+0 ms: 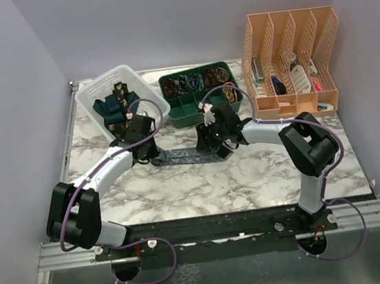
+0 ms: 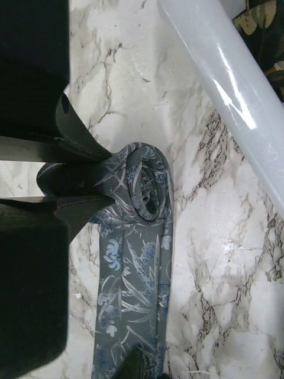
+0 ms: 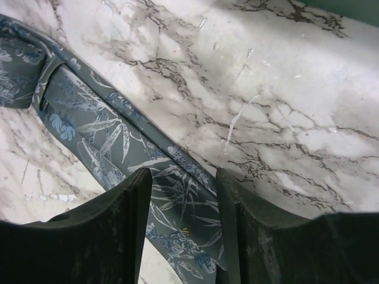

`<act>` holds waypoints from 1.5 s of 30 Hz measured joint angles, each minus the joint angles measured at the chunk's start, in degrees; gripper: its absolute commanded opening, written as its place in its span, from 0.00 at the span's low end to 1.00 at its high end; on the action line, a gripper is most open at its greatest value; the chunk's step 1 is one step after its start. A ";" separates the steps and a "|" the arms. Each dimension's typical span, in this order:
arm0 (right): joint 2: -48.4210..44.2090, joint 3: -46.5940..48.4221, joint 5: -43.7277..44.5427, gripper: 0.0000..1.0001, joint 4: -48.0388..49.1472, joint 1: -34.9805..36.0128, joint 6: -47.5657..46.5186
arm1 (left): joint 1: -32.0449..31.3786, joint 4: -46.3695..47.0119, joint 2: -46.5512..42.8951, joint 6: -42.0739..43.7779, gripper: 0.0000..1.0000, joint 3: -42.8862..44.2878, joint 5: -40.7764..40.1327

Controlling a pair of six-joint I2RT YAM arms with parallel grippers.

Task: Roll the ties
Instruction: Roll the tie at the center of the board.

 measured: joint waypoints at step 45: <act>-2.14 -8.13 -1.49 0.56 10.95 -1.16 24.35 | -26.88 -7.34 16.65 4.87 0.07 12.15 -30.95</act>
